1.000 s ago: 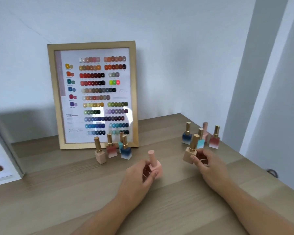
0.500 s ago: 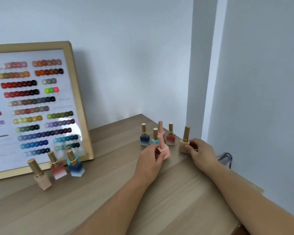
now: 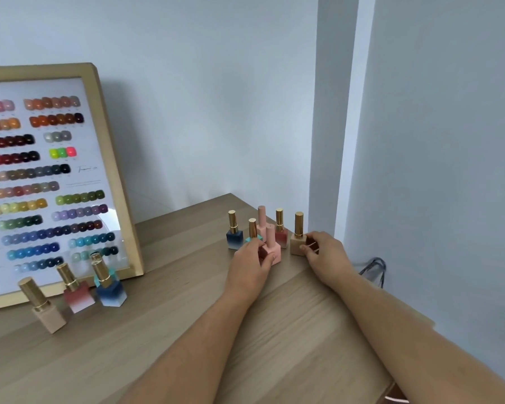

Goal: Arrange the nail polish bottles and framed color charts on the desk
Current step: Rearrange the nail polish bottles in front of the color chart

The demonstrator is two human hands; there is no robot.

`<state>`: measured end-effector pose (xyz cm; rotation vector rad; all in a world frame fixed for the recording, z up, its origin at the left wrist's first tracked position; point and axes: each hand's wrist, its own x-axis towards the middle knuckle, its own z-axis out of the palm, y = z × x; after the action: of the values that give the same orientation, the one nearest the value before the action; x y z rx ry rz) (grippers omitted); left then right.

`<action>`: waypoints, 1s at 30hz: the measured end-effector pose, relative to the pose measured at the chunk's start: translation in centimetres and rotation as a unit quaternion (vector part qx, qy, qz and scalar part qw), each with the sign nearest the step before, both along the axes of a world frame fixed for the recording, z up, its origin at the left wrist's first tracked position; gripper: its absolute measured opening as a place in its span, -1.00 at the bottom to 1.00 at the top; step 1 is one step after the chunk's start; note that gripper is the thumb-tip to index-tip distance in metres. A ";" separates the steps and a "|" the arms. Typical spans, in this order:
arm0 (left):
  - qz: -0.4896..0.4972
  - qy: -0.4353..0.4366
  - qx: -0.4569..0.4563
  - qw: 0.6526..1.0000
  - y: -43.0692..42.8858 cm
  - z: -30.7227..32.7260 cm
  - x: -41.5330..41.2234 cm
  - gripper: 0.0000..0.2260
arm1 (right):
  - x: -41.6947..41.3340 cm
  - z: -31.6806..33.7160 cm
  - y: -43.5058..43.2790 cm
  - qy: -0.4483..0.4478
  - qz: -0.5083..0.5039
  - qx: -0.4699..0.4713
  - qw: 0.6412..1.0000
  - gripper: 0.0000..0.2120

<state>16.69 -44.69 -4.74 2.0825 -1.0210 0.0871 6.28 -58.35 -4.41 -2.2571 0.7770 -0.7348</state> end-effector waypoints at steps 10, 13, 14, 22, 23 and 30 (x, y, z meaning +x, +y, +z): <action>0.011 0.078 -0.031 0.996 5.8 0.0 -0.8 -0.74 | -2.0 -0.5 1.7 -0.077 -0.080 0.028 0.993 -0.77; 0.027 0.071 -0.042 0.996 8.9 0.1 -0.6 -0.80 | -2.4 -0.1 3.8 -0.124 -0.075 0.026 0.989 -0.85; 0.036 0.068 -0.047 0.996 10.2 0.1 -0.4 -0.81 | -2.2 0.0 5.0 -0.123 -0.049 0.017 0.991 -0.84; 0.083 0.049 -0.075 0.993 21.3 0.3 -0.5 -0.84 | 2.8 0.0 15.4 -0.083 0.175 -0.022 0.981 -0.73; 0.090 0.051 -0.073 0.992 22.7 0.3 -0.5 -0.84 | 3.7 0.0 16.6 -0.085 0.188 -0.021 0.978 -0.74; 0.217 0.062 -0.107 0.968 31.4 0.0 2.3 -0.84 | 10.2 -0.7 23.3 -0.078 0.263 -0.003 0.962 -0.69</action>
<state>18.98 -13.32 -4.76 2.0482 -0.4459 0.2725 16.47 -35.01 -5.06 -2.2312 0.0828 -0.6410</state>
